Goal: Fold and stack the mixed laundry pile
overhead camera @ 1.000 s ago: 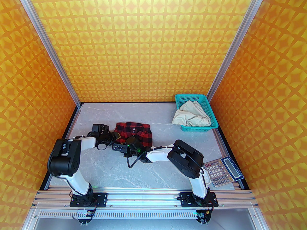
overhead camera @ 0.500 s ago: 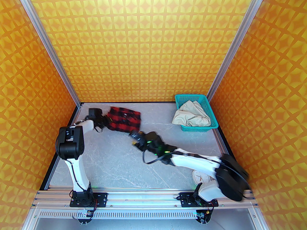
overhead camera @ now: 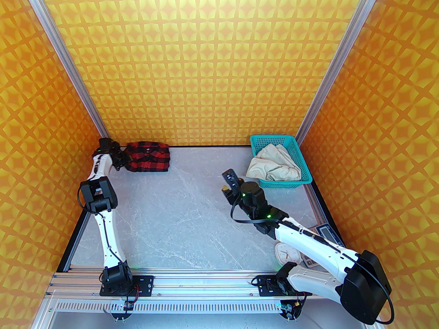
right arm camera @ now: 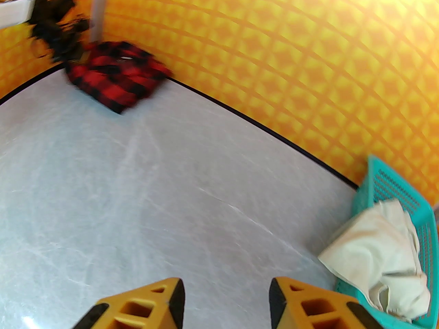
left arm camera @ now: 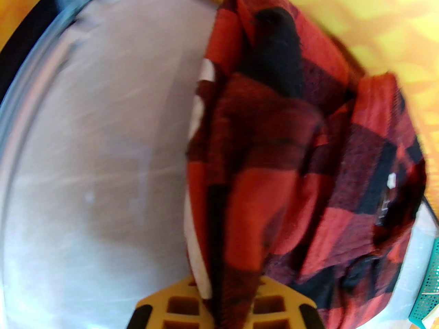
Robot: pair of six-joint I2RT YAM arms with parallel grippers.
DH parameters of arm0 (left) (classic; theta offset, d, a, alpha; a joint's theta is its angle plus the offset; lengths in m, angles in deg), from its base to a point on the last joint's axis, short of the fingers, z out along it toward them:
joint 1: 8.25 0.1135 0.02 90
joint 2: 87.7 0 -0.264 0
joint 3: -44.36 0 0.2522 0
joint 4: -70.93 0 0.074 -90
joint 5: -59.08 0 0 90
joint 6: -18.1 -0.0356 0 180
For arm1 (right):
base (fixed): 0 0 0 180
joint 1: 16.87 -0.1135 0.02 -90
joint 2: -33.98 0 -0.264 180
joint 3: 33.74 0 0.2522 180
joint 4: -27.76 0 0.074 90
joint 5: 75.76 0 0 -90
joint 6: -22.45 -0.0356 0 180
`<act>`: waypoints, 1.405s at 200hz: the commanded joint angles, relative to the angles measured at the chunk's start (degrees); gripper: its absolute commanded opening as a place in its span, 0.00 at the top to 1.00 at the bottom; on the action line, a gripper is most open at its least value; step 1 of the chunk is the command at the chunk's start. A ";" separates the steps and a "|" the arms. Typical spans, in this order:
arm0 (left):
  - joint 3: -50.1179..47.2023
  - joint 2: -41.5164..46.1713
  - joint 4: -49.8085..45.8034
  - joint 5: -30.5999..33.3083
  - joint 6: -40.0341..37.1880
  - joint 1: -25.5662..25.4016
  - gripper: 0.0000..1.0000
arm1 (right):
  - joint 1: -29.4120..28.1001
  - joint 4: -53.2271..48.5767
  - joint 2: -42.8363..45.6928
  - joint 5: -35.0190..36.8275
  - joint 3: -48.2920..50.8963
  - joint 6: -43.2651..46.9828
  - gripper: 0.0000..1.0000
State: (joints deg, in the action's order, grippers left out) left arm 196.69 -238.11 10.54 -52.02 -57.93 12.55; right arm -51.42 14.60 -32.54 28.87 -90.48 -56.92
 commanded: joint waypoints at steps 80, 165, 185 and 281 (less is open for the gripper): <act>6.25 0.96 -3.54 11.16 -6.23 3.19 0.21 | 5.84 -19.86 -3.97 -2.31 -14.70 -11.96 0.31; -12.02 25.59 5.28 8.87 -10.25 -5.56 0.14 | 24.39 -37.96 -15.43 0.67 -32.59 -22.78 0.23; -22.83 33.04 10.46 6.41 -9.82 -10.15 0.14 | 30.79 -42.59 -22.94 -1.47 -39.69 -24.81 0.15; -72.60 58.08 38.89 -7.20 0.04 -32.51 0.34 | 46.75 -46.74 -52.29 -15.39 -61.26 -30.45 0.15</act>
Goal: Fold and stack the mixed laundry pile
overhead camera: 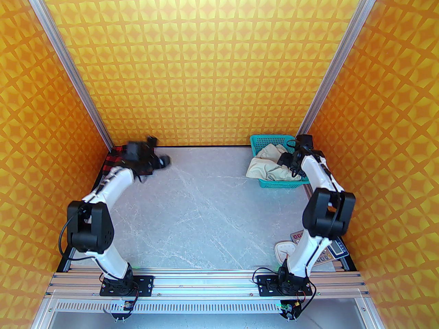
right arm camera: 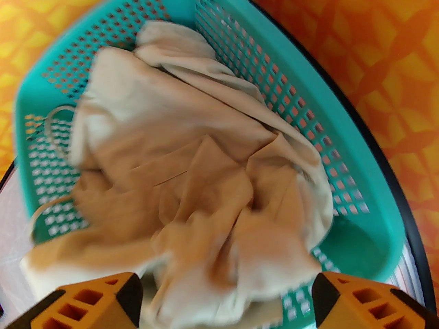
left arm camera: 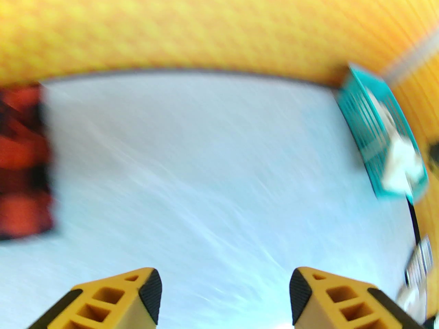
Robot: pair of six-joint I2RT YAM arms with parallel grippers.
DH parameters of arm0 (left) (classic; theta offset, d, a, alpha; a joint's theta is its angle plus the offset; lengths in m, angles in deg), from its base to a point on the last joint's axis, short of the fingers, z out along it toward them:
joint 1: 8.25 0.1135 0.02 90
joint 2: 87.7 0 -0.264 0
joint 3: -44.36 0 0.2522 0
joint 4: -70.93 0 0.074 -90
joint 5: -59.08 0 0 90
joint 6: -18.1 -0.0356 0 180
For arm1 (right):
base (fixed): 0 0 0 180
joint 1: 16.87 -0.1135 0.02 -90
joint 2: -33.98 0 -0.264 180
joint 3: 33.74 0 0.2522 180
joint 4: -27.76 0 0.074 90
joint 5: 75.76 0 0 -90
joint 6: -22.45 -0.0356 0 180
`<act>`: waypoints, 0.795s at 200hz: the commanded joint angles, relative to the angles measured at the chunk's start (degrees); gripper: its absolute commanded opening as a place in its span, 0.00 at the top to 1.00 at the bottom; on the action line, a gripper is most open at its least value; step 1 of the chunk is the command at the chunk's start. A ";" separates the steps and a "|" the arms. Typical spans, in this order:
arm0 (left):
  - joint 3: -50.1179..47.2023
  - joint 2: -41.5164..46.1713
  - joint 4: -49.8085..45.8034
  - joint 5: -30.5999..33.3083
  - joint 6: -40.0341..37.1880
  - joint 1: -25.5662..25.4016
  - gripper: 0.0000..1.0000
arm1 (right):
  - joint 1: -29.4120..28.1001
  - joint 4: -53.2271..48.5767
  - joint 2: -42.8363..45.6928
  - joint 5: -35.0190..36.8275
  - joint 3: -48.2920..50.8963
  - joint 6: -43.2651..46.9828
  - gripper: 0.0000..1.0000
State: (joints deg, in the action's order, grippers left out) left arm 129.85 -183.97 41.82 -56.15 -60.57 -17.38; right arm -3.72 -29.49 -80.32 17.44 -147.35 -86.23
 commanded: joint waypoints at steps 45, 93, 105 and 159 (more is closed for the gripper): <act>-18.22 9.42 14.37 -3.00 8.27 -3.95 0.34 | -0.98 -0.76 -9.16 -8.25 -6.47 -4.13 0.44; -20.44 12.59 16.62 -3.14 10.06 -4.01 0.33 | -2.27 5.38 0.28 -9.38 -4.90 -2.89 0.97; -19.41 12.60 16.69 -3.75 9.99 -3.97 0.33 | -3.57 8.15 5.37 -9.01 -2.28 -2.66 1.00; -11.29 12.70 15.23 -7.80 10.86 -2.49 0.33 | -14.39 16.49 30.75 -7.29 10.90 -1.57 1.00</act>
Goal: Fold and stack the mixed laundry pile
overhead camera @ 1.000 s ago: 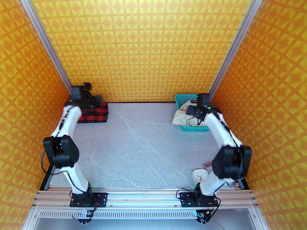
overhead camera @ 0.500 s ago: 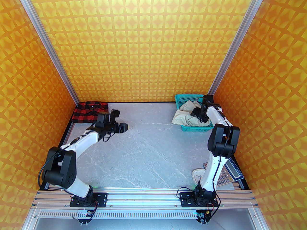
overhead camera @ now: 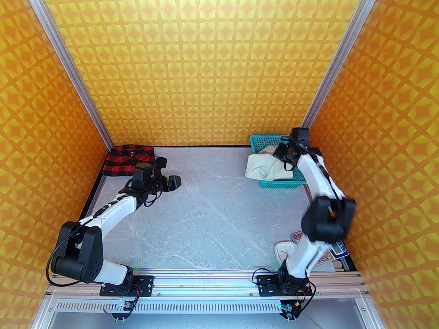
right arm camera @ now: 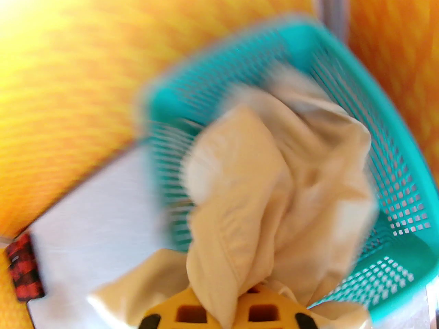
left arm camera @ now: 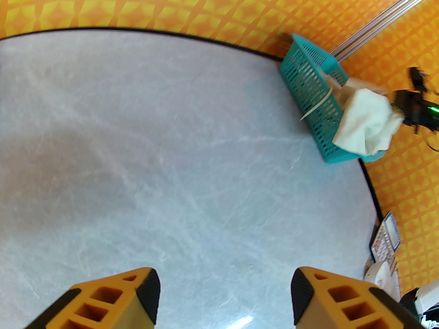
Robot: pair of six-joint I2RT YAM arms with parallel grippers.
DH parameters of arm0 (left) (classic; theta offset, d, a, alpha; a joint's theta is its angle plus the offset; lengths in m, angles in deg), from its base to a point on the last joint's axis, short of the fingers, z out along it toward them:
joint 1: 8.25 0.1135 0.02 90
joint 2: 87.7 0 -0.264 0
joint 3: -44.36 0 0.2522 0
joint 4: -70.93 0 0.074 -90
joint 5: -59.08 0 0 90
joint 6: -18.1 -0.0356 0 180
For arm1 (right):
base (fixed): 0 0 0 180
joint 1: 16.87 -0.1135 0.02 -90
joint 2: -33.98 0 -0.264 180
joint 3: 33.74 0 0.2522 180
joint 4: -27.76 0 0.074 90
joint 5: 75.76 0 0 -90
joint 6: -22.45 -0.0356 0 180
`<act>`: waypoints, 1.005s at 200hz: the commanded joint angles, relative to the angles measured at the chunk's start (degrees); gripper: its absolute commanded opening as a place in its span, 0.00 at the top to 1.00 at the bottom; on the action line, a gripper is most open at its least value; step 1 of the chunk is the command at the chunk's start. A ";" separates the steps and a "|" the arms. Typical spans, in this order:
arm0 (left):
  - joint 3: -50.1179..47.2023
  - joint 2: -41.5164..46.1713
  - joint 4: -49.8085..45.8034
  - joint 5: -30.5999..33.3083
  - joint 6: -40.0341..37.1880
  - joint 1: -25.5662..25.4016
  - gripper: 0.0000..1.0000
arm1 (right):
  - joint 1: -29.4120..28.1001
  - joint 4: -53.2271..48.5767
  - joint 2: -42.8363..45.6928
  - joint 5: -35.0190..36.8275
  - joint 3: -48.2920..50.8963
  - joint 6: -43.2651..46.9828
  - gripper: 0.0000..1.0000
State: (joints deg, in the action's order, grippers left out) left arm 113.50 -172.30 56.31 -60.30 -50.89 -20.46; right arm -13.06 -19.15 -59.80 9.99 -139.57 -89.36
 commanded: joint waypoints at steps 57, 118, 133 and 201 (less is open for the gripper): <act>6.05 10.50 -4.74 -7.00 1.90 0.78 0.24 | -27.68 -1.92 23.18 5.57 9.63 -0.08 1.00; -6.68 19.67 -13.94 -0.92 2.92 1.81 0.01 | -44.42 8.69 5.20 0.99 24.51 -8.70 0.38; -10.21 22.97 -13.31 3.22 2.65 1.85 0.01 | -44.39 8.89 3.50 -0.86 24.72 -9.44 0.23; -16.07 20.74 -8.97 -0.27 6.08 -1.47 0.17 | -28.26 -6.19 24.85 -1.15 39.15 -7.82 0.17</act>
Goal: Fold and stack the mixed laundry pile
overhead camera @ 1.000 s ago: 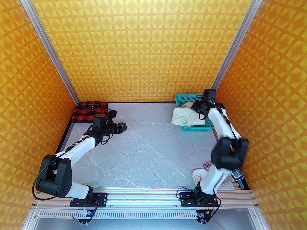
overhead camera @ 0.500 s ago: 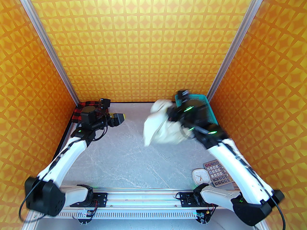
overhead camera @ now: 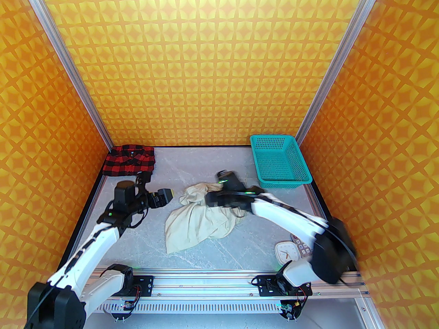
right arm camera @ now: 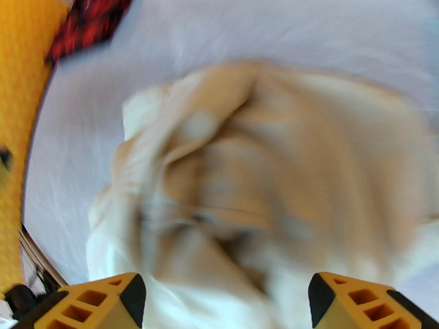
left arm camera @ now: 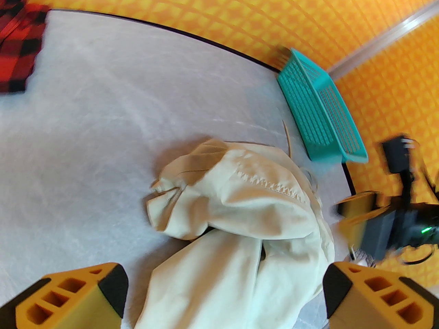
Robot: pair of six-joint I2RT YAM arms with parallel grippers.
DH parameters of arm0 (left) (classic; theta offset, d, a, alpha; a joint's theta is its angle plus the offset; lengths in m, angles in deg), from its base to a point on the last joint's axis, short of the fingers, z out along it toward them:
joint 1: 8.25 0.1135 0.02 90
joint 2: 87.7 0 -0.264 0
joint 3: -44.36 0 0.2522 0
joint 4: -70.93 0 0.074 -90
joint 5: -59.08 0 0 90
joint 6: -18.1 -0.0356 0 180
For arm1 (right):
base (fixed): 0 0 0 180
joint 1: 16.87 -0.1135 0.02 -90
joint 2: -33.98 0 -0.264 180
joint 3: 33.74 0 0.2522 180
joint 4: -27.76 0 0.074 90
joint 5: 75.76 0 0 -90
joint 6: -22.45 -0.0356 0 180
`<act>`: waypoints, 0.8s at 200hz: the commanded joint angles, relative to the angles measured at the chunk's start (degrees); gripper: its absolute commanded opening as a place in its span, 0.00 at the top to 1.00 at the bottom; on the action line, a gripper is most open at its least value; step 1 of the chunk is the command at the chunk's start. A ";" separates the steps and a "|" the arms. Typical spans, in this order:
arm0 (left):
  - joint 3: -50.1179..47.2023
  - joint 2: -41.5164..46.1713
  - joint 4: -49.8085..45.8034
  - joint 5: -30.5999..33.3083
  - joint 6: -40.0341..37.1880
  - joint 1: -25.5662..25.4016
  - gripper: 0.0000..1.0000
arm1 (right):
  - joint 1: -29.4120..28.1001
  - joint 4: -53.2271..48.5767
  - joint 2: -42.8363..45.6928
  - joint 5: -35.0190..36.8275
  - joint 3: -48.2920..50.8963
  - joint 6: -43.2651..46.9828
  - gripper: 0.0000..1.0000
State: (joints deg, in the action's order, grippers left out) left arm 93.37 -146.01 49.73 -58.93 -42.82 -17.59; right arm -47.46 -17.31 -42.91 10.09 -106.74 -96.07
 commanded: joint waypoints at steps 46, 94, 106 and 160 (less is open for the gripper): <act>17.71 -20.02 -14.13 4.38 -13.60 -17.43 0.11 | 22.01 -1.93 14.85 -12.15 20.92 -5.63 0.21; 31.28 -37.87 -15.02 4.16 -19.74 -19.89 0.12 | 22.82 15.88 -2.95 -18.91 22.23 -7.54 0.35; 35.88 -42.83 -15.16 3.34 -20.67 -20.59 0.16 | 21.67 19.32 -7.42 -18.02 20.68 -7.58 0.38; 46.25 -50.76 -12.94 3.36 -21.70 -20.72 0.88 | 19.60 23.05 -17.42 -14.85 9.07 -5.72 0.88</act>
State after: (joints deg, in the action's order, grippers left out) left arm 137.39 -199.71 35.92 -55.47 -62.98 -38.36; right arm -26.61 -4.44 -58.34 -4.64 -92.25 -103.17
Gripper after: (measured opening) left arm 0.194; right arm 0.250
